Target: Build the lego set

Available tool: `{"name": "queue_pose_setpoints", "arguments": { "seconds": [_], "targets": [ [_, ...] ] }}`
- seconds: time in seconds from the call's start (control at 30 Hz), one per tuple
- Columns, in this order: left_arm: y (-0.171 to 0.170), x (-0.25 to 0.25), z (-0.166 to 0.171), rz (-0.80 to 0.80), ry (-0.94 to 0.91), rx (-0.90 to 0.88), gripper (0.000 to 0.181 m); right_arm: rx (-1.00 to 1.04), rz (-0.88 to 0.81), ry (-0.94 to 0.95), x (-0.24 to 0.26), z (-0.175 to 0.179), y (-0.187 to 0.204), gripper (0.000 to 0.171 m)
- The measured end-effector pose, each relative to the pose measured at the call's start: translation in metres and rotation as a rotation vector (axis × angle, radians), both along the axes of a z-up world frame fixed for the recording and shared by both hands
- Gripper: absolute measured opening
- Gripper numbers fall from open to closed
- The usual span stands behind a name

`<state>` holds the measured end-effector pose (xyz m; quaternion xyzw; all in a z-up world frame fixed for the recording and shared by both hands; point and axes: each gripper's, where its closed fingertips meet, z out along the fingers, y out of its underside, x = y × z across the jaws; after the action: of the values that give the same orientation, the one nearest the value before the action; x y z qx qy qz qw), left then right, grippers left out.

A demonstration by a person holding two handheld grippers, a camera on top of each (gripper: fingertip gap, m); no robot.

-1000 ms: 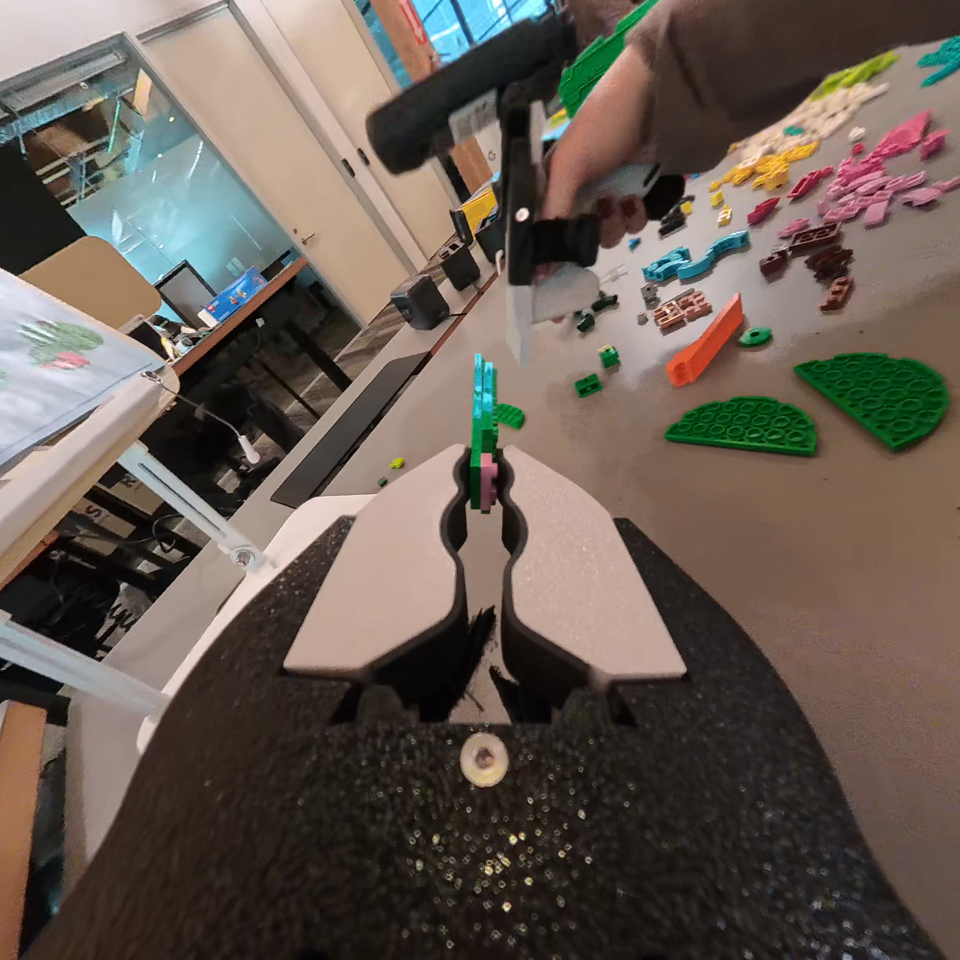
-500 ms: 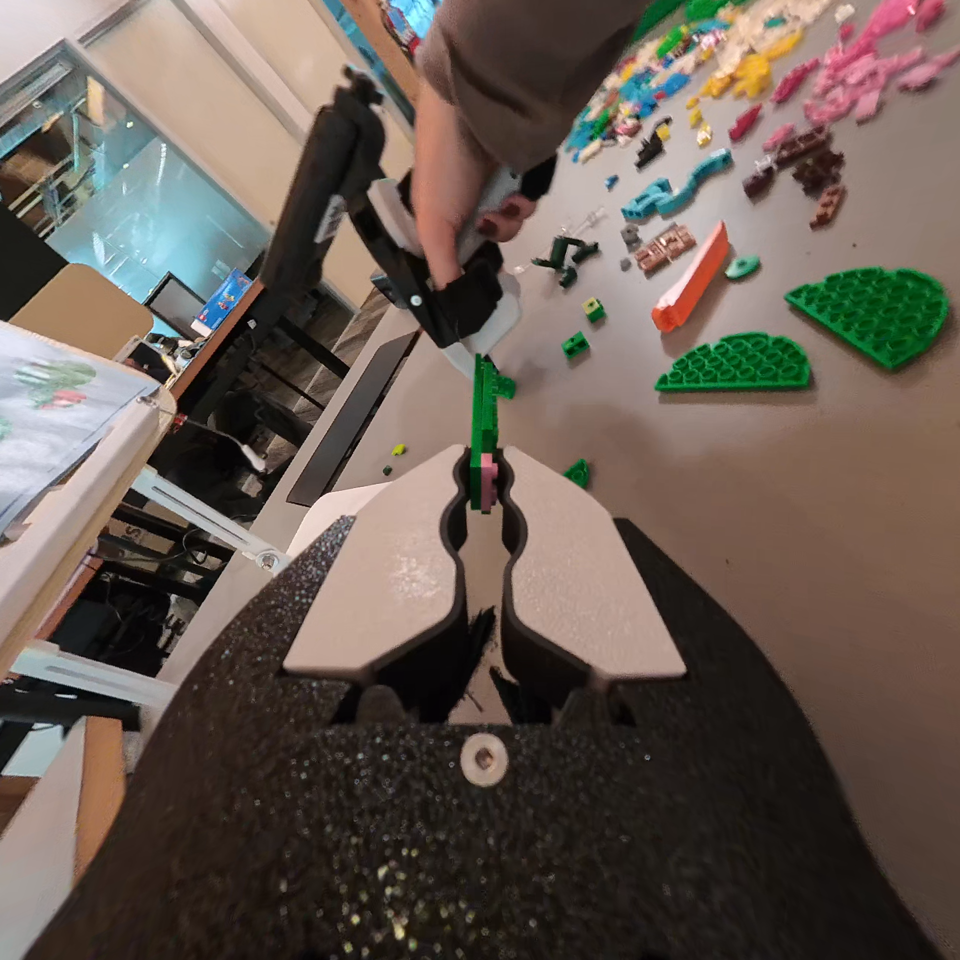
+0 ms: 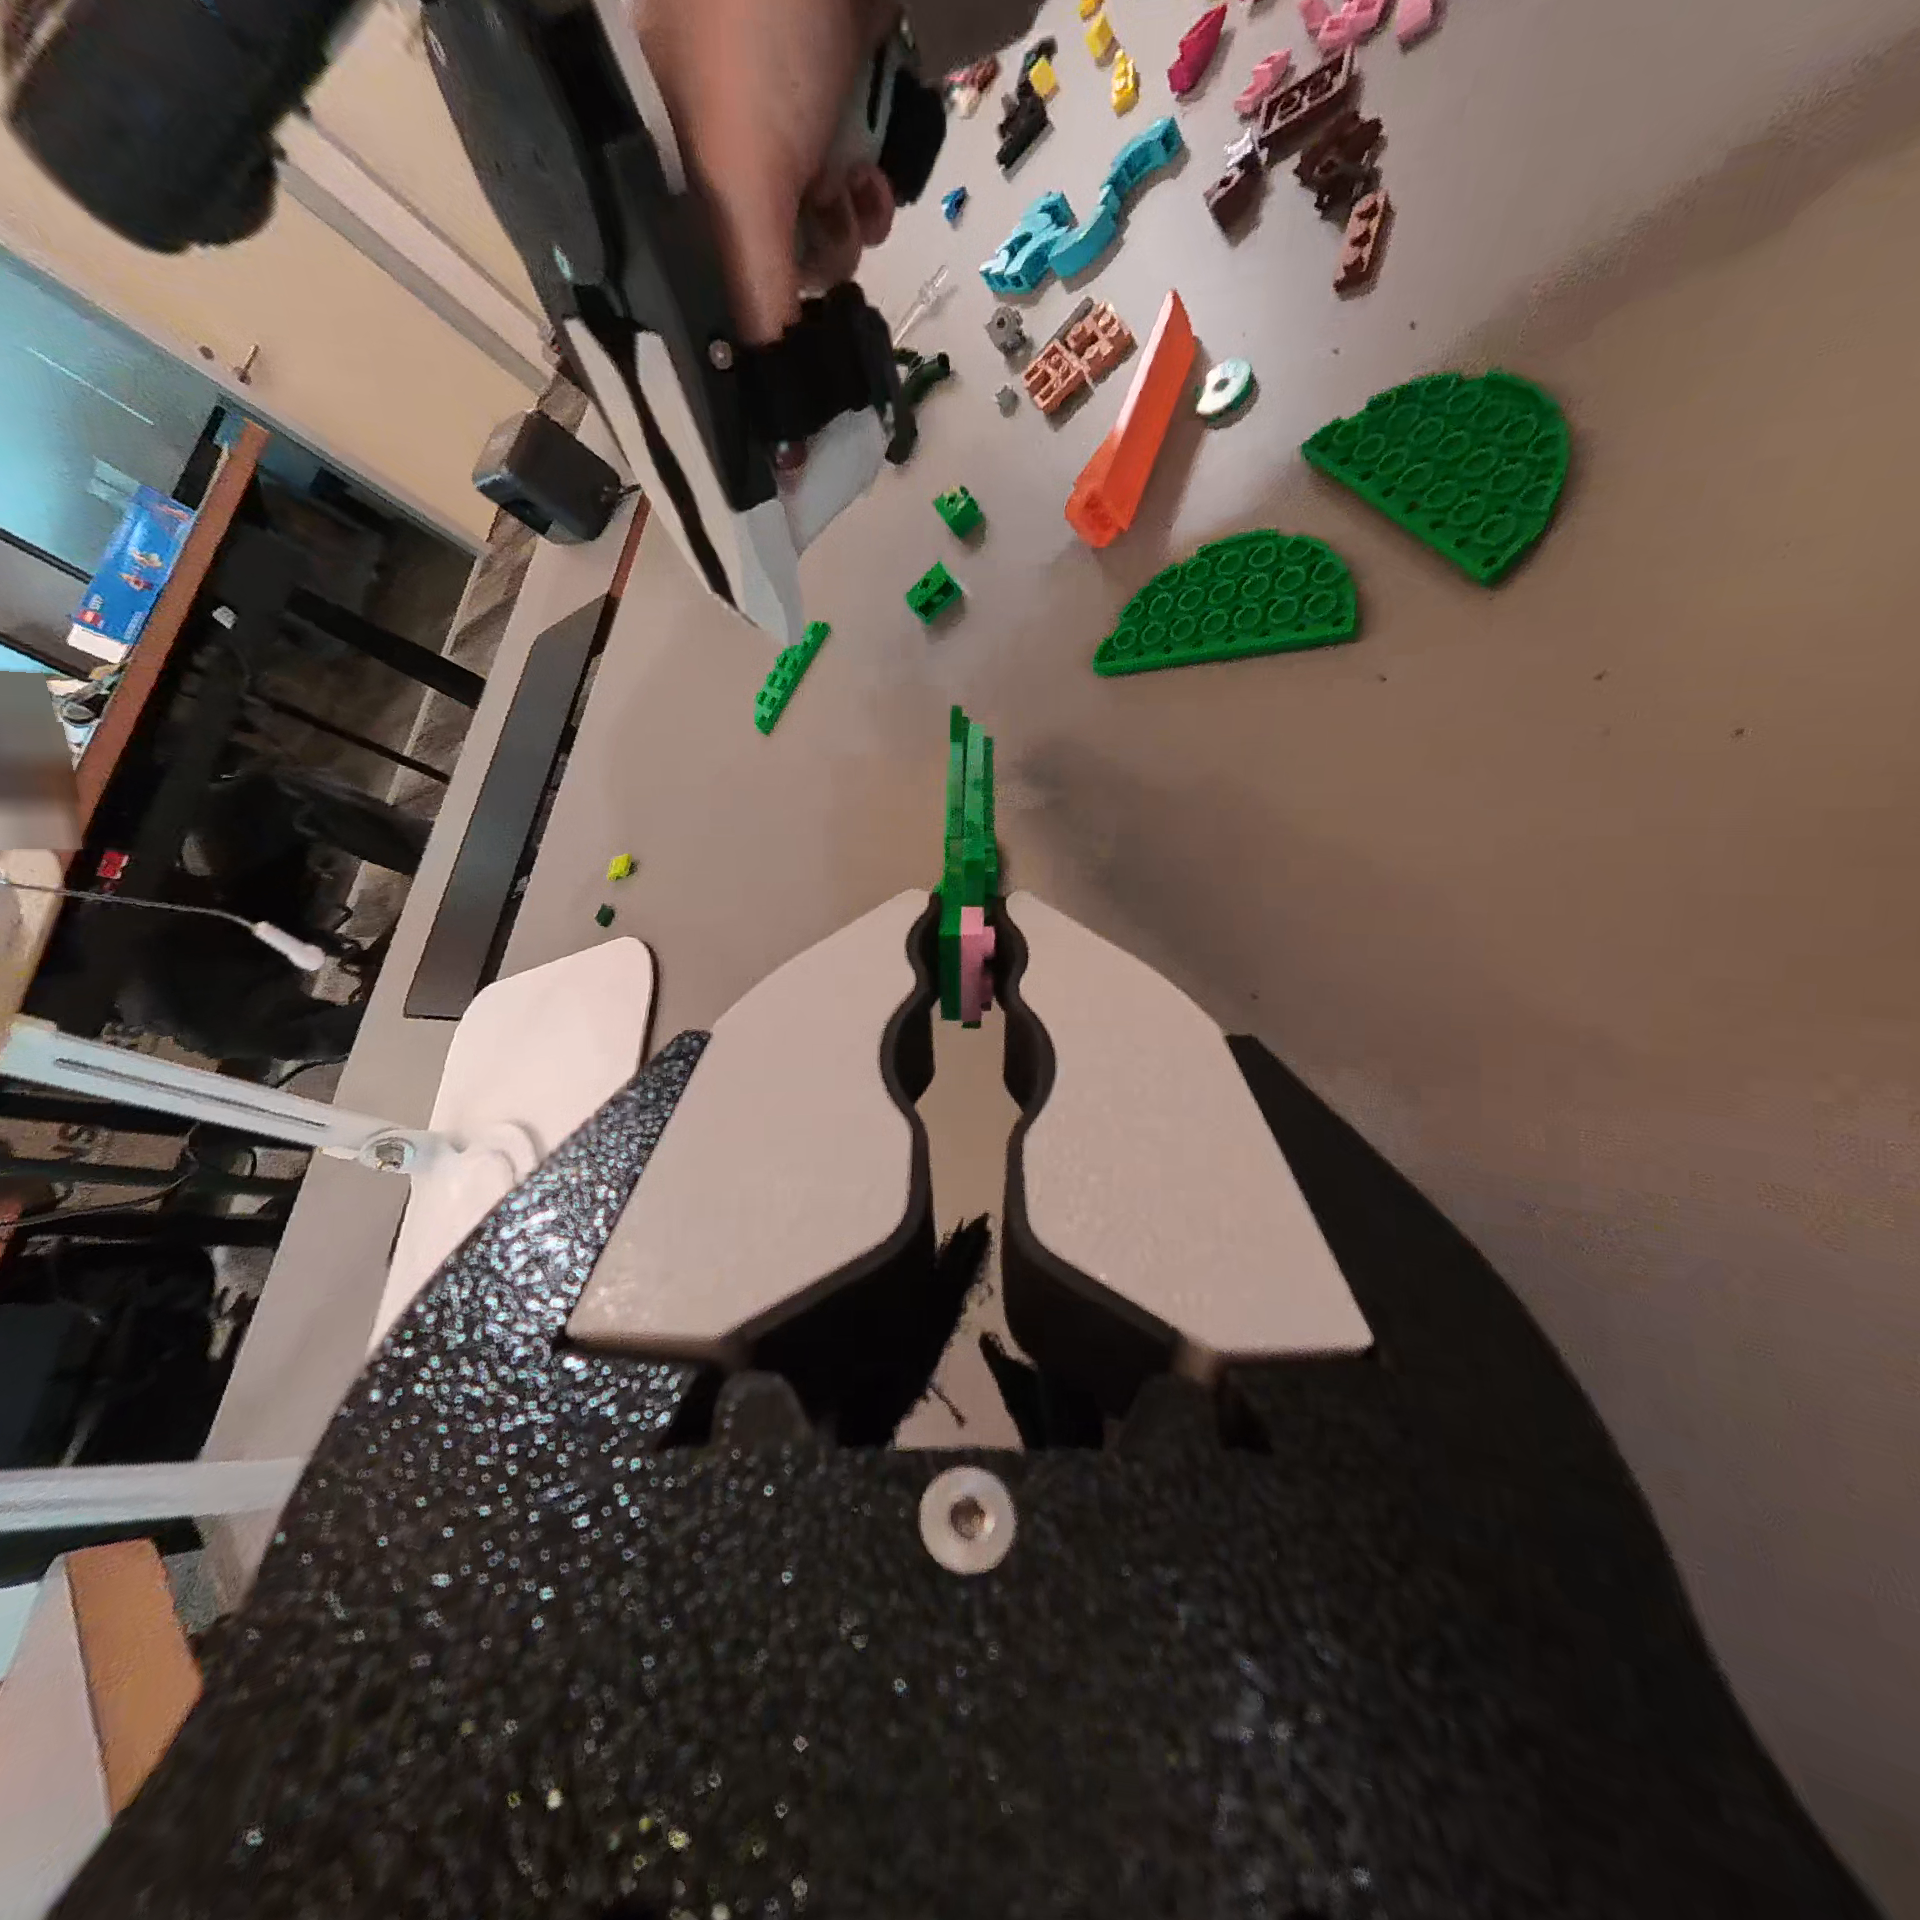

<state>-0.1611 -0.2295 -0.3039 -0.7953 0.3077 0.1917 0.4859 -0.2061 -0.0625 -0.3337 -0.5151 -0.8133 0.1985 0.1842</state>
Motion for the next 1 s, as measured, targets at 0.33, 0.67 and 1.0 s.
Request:
{"name": "queue_pose_setpoints", "arguments": {
  "seconds": [0.33,0.67,1.0],
  "targets": [
    [0.002,0.014,0.018,-0.065,-0.11,0.094,0.008,-0.179,-0.004,-0.086,-0.009,-0.02,0.021,0.031],
    [-0.001,0.013,0.032,-0.063,-0.307,0.132,0.008,0.111,0.233,0.118,-0.005,-0.006,0.001,0.014],
    [0.004,0.017,0.016,-0.023,-0.572,-0.003,0.008,0.794,0.623,0.858,0.053,0.08,-0.069,0.013]
  ]
}}
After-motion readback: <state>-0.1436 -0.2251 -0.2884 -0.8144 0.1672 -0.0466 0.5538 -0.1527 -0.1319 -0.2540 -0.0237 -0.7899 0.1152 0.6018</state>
